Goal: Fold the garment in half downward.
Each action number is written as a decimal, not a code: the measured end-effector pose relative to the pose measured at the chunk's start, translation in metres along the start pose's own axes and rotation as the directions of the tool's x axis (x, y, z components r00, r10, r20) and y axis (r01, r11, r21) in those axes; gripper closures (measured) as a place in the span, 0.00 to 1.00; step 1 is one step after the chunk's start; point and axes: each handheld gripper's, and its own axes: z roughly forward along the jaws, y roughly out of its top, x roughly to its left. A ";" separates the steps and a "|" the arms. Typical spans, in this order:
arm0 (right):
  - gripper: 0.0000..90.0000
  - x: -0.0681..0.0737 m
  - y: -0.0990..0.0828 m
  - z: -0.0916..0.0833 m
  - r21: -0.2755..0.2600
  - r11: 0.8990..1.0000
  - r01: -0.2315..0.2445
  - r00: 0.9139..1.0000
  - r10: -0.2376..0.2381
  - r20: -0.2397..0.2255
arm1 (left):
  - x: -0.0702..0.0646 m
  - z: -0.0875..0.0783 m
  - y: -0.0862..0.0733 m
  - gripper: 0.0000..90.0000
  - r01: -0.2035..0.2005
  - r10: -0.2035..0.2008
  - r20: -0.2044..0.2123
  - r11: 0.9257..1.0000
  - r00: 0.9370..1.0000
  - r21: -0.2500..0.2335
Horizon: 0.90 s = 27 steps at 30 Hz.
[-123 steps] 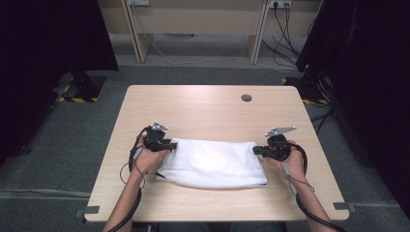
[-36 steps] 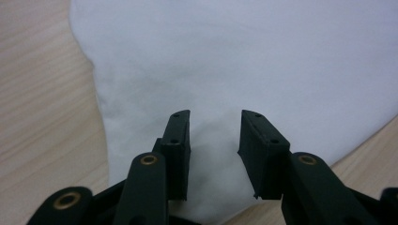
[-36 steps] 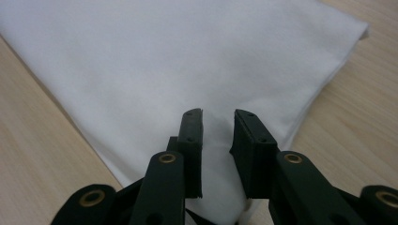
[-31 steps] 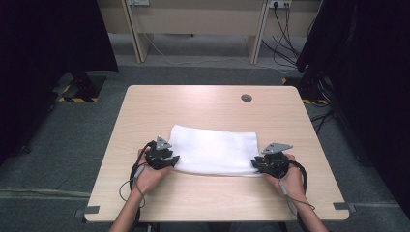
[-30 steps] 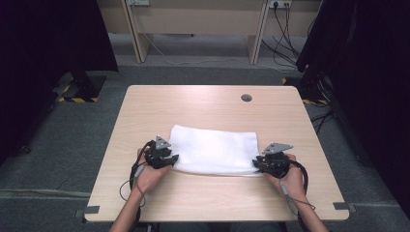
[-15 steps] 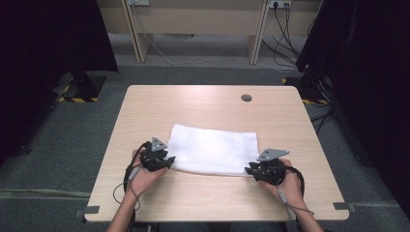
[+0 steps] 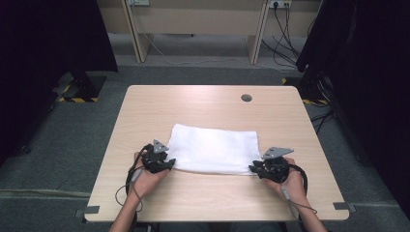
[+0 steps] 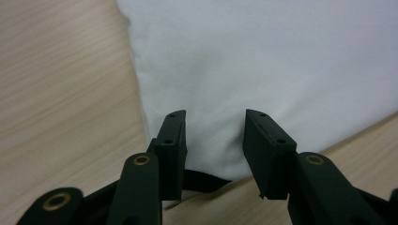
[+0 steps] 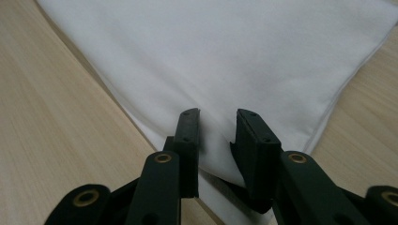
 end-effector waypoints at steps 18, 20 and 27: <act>0.69 -0.005 -0.003 -0.008 0.008 0.999 -0.031 0.999 0.031 -0.022 | -0.007 -0.015 -0.007 0.56 0.040 -0.039 0.011 0.995 0.999 -0.094; 0.66 -0.005 -0.002 -0.009 -0.018 0.999 -0.037 0.999 0.037 -0.006 | -0.006 -0.016 -0.006 0.51 0.046 -0.046 0.004 0.993 0.999 -0.106; 0.54 -0.004 0.006 -0.011 -0.066 0.997 -0.044 0.998 0.047 0.035 | -0.006 -0.016 -0.005 0.44 0.064 -0.064 0.003 0.989 0.998 -0.130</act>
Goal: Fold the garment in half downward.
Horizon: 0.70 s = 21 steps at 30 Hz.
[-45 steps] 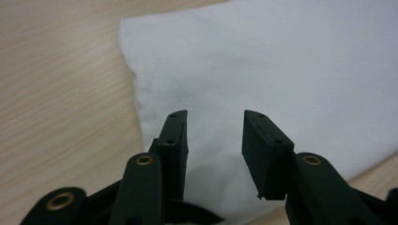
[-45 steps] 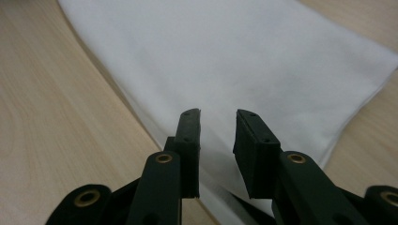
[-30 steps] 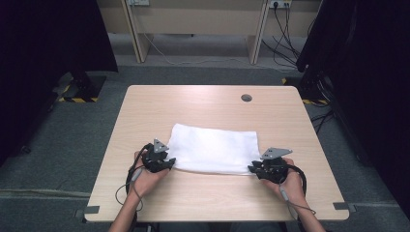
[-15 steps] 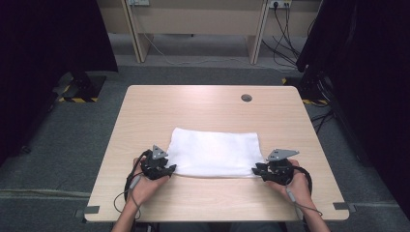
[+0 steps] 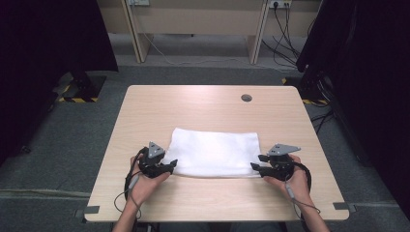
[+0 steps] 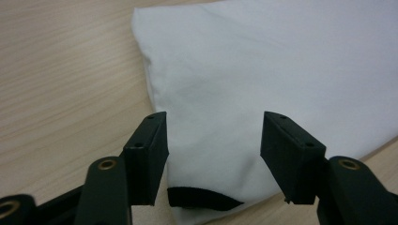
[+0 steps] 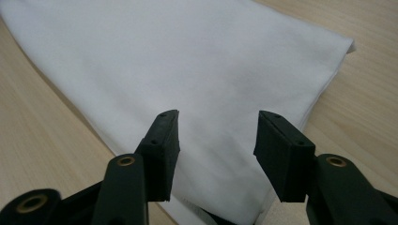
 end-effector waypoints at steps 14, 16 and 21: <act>0.38 -0.001 0.010 0.008 -0.016 0.999 -0.040 0.999 0.041 0.013 | -0.002 0.000 0.010 0.33 -0.005 0.005 -0.003 1.000 1.000 -0.026; 0.37 -0.003 0.010 0.008 -0.016 0.999 -0.046 0.999 0.046 0.009 | -0.002 0.000 0.011 0.31 -0.003 0.003 -0.009 1.000 1.000 -0.030; 0.36 -0.006 0.008 0.003 -0.025 0.997 -0.068 0.998 0.068 0.005 | 0.001 -0.001 0.017 0.29 -0.002 0.002 -0.007 0.999 1.000 -0.040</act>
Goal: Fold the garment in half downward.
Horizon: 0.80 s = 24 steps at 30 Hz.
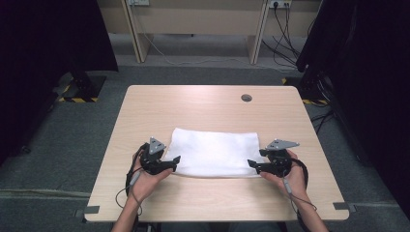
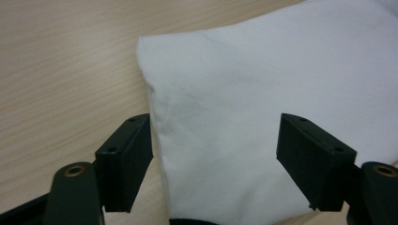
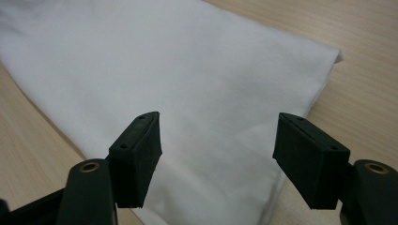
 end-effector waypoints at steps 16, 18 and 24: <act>0.34 -0.013 -0.011 -0.016 -0.030 0.998 -0.055 0.998 0.056 0.018 | 0.007 -0.011 0.027 0.28 -0.009 0.009 -0.013 0.999 1.000 -0.037; 0.34 -0.013 -0.012 -0.015 -0.027 0.998 -0.054 0.998 0.055 0.015 | 0.008 -0.011 0.027 0.28 -0.008 0.007 -0.014 0.999 1.000 -0.035; 0.34 -0.014 -0.010 -0.014 -0.022 0.998 -0.054 0.998 0.054 0.012 | 0.010 -0.010 0.026 0.28 0.003 -0.004 -0.017 0.999 1.000 -0.032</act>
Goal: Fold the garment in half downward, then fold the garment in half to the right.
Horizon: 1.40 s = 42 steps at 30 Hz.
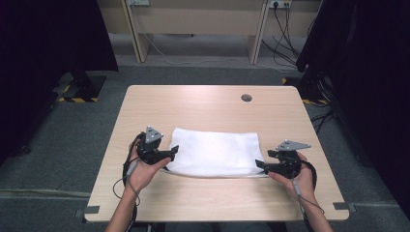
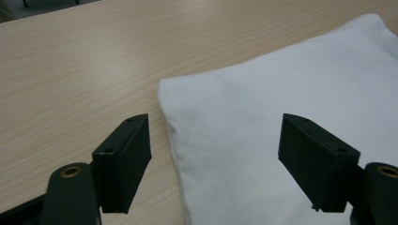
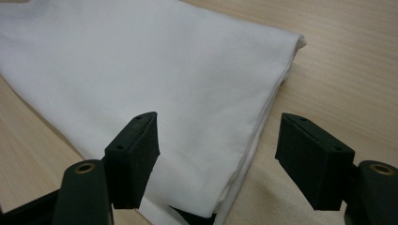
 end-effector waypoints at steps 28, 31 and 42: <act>0.32 0.042 0.039 0.024 0.000 0.986 0.167 0.980 -0.166 -0.111 | 0.039 0.071 0.043 0.33 0.040 -0.039 -0.010 0.989 0.999 0.144; 0.32 0.051 0.046 0.028 -0.005 0.981 0.193 0.973 -0.192 -0.124 | 0.043 0.087 0.050 0.35 0.046 -0.047 -0.001 0.982 0.999 0.186; 0.32 0.070 0.053 0.038 -0.003 0.973 0.232 0.961 -0.229 -0.155 | 0.044 0.125 0.043 0.51 0.058 -0.065 0.012 0.947 0.998 0.317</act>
